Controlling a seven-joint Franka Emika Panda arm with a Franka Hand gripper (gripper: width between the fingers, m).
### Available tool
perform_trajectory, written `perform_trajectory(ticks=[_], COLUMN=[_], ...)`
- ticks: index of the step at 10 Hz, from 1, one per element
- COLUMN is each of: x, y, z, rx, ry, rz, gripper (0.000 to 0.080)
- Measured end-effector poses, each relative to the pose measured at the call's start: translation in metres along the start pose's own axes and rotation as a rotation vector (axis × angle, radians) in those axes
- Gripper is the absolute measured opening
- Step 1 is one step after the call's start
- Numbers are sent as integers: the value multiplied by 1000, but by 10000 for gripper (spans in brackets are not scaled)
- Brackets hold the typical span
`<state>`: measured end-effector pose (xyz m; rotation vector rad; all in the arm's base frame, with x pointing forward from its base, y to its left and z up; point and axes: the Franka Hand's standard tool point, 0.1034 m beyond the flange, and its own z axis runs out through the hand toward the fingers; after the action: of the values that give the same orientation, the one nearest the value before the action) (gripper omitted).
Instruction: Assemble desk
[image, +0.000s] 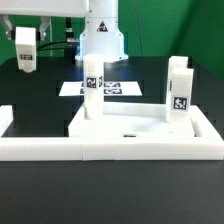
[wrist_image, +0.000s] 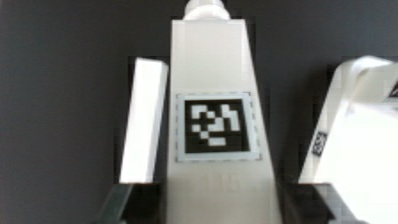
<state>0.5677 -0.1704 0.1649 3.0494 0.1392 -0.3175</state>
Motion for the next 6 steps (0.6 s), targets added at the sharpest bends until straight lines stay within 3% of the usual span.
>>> perform_trajectory(ticks=[2, 3, 6], x=[5, 6, 65], y=[5, -7, -72], z=[-3, -6, -51], rx=[-24, -17, 44], ry=[116, 151, 419], rz=[7, 24, 176], gripper=[290, 290, 290])
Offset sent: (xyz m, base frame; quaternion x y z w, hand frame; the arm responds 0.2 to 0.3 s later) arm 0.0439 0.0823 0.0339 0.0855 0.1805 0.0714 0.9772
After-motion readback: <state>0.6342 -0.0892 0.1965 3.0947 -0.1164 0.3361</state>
